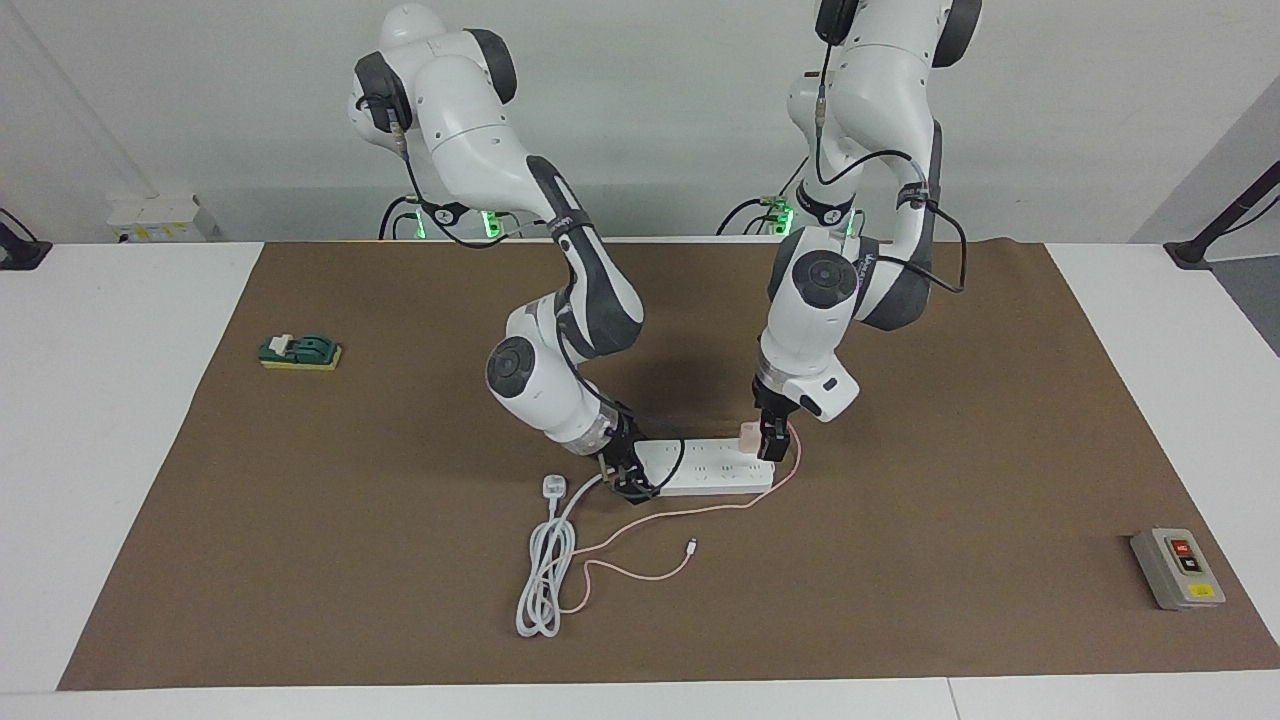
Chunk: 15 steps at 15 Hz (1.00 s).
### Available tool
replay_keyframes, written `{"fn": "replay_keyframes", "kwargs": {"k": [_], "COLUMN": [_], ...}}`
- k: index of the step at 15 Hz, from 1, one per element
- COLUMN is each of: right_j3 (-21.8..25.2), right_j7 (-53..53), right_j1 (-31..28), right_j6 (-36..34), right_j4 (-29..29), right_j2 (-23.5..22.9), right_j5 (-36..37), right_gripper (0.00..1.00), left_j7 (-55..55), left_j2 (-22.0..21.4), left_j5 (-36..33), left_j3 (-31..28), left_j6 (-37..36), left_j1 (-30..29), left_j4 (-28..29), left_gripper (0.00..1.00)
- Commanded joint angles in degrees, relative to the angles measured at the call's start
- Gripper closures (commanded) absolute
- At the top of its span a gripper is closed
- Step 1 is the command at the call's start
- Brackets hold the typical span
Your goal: Unplug charger and place it aside
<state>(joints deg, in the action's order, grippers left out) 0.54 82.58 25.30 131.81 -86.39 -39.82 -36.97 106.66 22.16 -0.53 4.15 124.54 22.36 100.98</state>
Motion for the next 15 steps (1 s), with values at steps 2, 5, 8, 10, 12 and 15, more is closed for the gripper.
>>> {"fn": "replay_keyframes", "kwargs": {"k": [2, 5, 8, 10, 12, 15], "right_j3": [-0.5, -0.5, -0.5, -0.5, -0.5, -0.5], "right_j7": [-4.0, -4.4, -4.4, -4.4, -4.4, -4.4], "right_j1": [-1.1, -1.3, -1.3, -1.3, -1.5, -1.6], "right_j6": [3.0, 2.7, 2.7, 2.6, 2.6, 2.6], "right_j4": [0.7, 0.7, 0.8, 0.9, 0.9, 0.9], "right_j2": [-1.4, -1.4, -1.4, -1.4, -1.4, -1.4], "right_j5": [-1.4, -1.5, -1.6, -1.6, -1.6, -1.7], "right_gripper": [1.00, 1.00, 1.00, 1.00, 1.00, 1.00], "left_j7": [0.6, 0.6, 0.7, 0.7, 0.6, 0.7], "left_j2": [-0.1, -0.1, -0.1, 0.0, 0.0, 0.0], "left_j5": [0.2, 0.2, 0.2, 0.2, 0.2, 0.2], "left_j3": [-0.7, -0.7, -0.7, -0.7, -0.7, -0.7], "left_j6": [2.2, 2.4, 2.3, 2.4, 2.5, 3.1], "left_j1": [0.9, 0.9, 1.0, 1.0, 1.1, 1.8], "left_j4": [1.6, 1.7, 1.7, 1.6, 1.7, 1.8], "left_gripper": [0.11, 0.14, 0.27, 0.43, 0.69, 1.00]}}
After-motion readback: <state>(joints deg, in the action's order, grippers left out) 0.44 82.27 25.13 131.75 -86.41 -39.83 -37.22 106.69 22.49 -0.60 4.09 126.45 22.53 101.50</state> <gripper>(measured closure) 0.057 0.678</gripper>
